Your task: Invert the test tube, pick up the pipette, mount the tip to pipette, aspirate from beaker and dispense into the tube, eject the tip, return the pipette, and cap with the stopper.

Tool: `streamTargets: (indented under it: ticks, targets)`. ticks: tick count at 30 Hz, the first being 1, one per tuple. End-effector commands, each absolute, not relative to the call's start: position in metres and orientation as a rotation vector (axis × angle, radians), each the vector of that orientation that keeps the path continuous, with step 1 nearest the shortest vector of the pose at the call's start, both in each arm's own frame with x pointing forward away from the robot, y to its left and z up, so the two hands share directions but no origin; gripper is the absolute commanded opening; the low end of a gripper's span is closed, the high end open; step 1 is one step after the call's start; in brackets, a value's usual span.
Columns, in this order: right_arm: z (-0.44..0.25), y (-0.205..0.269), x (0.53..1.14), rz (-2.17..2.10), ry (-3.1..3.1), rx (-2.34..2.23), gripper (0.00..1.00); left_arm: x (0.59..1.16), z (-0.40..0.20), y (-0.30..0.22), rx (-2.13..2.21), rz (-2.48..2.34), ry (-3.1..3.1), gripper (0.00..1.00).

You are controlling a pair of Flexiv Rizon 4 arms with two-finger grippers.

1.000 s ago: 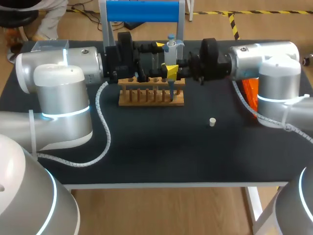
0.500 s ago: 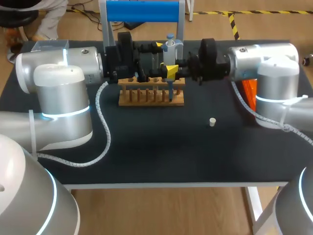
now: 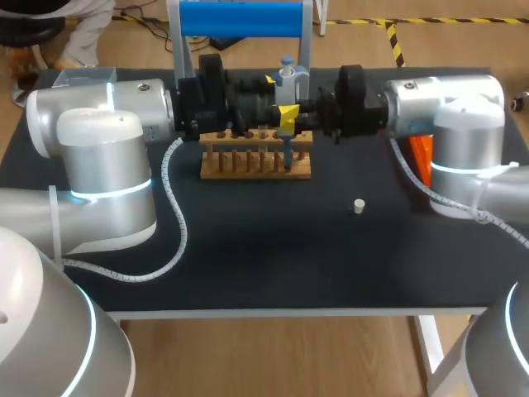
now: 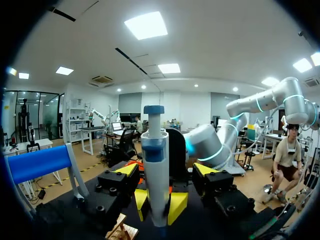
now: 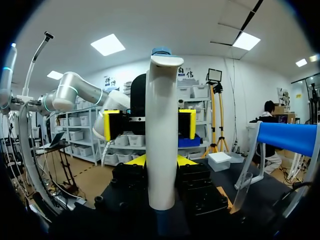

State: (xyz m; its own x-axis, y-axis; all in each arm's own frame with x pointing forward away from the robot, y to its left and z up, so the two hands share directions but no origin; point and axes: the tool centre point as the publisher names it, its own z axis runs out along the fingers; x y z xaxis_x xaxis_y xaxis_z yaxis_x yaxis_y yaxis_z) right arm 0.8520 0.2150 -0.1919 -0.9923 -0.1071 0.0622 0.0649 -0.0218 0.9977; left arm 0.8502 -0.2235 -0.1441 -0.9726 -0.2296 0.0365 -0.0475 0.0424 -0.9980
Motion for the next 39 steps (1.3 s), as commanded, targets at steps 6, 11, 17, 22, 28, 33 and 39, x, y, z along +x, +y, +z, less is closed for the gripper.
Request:
streamTargets:
  ticks: [6, 11, 17, 22, 28, 33, 39]
  targets:
    - [-0.191, 0.215, 0.85, -2.166, -2.109, 0.043, 0.0, 0.849, -0.145, -0.225, -0.293, -2.067, 2.16, 0.0]
    - [-0.191, 0.215, 0.848, -2.161, -2.109, 0.048, 0.0, 0.849, -0.145, -0.225, -0.293, -2.067, 2.16, 0.0]
    - [-0.191, 0.206, 0.844, -2.145, -2.127, 0.05, 1.0, 0.849, -0.145, -0.225, -0.293, -2.067, 2.16, 0.0]
    - [-0.187, 0.175, 0.84, -2.146, -2.135, 0.048, 1.0, 0.849, -0.145, -0.225, -0.293, -2.067, 2.16, 0.0]
    - [-0.18, 0.131, 0.844, -2.159, -2.175, 0.028, 1.0, 0.849, -0.145, -0.225, -0.293, -2.067, 2.16, 0.0]
    - [-0.174, 0.106, 0.864, -2.147, -2.246, -0.015, 1.0, 0.849, -0.145, -0.225, -0.293, -2.067, 2.16, 0.0]
    - [-0.161, 0.099, 0.915, -2.086, -2.332, -0.112, 1.0, 0.849, -0.145, -0.225, -0.293, -2.067, 2.16, 0.0]
